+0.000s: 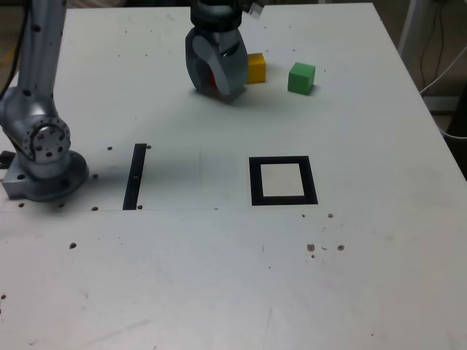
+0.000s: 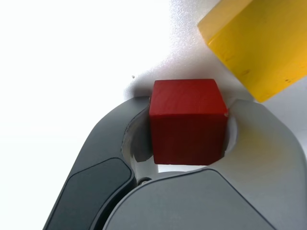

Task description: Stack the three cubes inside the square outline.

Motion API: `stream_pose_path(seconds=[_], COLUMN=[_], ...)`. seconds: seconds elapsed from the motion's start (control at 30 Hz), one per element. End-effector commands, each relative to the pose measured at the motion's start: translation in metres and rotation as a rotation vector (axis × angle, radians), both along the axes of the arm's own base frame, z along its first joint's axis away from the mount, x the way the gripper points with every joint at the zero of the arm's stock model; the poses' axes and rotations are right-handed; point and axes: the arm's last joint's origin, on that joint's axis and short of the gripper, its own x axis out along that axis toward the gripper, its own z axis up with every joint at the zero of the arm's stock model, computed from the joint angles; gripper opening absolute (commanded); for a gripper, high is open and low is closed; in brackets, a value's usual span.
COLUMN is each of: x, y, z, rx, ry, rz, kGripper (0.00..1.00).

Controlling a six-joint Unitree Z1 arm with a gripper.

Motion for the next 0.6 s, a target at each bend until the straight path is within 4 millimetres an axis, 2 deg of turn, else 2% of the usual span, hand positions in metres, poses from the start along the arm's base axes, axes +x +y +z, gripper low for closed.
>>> stream_pose_path(seconds=[0.0,0.4,0.57], x=[-0.001,-0.007,-0.01], y=[-0.002,-0.009,-0.02], z=[0.003,0.023,0.034], rx=[0.005,0.017,0.016], ry=[-0.007,-0.039,-0.05], rz=[-0.001,-0.001,0.001], kGripper=[0.44,0.44,0.44])
